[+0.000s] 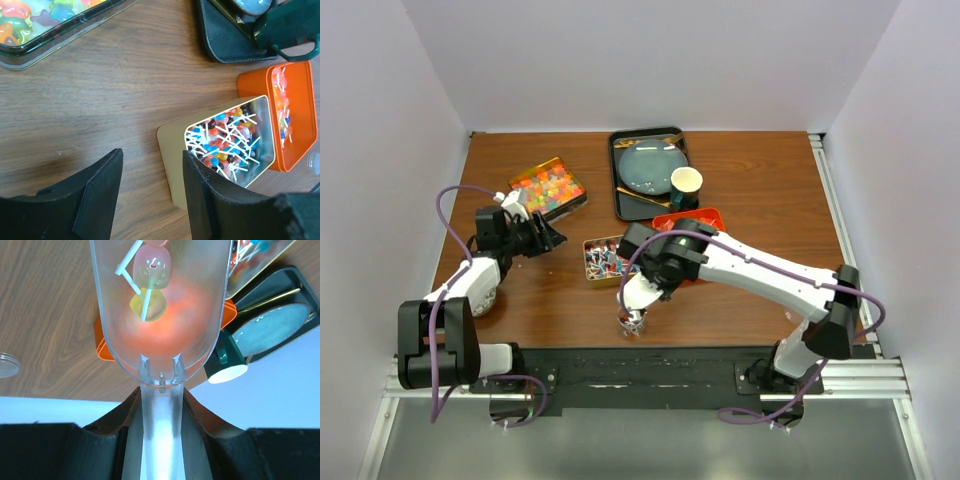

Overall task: Pack the candies
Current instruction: Place the fake candies in the packing bottle, then adjust the spatula, then scoop the fake candies from the storage box.

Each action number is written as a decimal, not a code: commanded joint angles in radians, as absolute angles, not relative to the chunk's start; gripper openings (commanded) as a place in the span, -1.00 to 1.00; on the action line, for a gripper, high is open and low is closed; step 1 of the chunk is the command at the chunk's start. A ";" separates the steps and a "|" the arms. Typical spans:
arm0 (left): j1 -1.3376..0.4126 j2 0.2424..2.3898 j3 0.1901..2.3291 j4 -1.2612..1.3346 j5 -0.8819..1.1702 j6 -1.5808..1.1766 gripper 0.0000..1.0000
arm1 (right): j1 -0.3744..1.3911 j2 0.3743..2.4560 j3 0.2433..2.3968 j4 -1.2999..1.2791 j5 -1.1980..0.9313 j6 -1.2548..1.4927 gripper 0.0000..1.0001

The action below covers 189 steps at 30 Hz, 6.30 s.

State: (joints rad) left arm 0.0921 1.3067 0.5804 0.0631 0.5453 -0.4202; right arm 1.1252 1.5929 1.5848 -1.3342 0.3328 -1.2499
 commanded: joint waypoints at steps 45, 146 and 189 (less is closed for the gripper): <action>0.118 1.148 0.592 0.347 0.994 -0.639 -1.00 | 1.051 1.686 1.839 -1.588 0.401 -0.968 -1.00; 0.144 1.177 0.399 0.040 0.561 -0.563 0.09 | 0.535 1.812 1.528 -1.278 0.350 -1.572 -1.00; 0.166 1.249 0.474 0.003 0.557 -0.471 0.12 | 0.552 1.842 1.401 -1.014 -0.319 -1.101 -1.00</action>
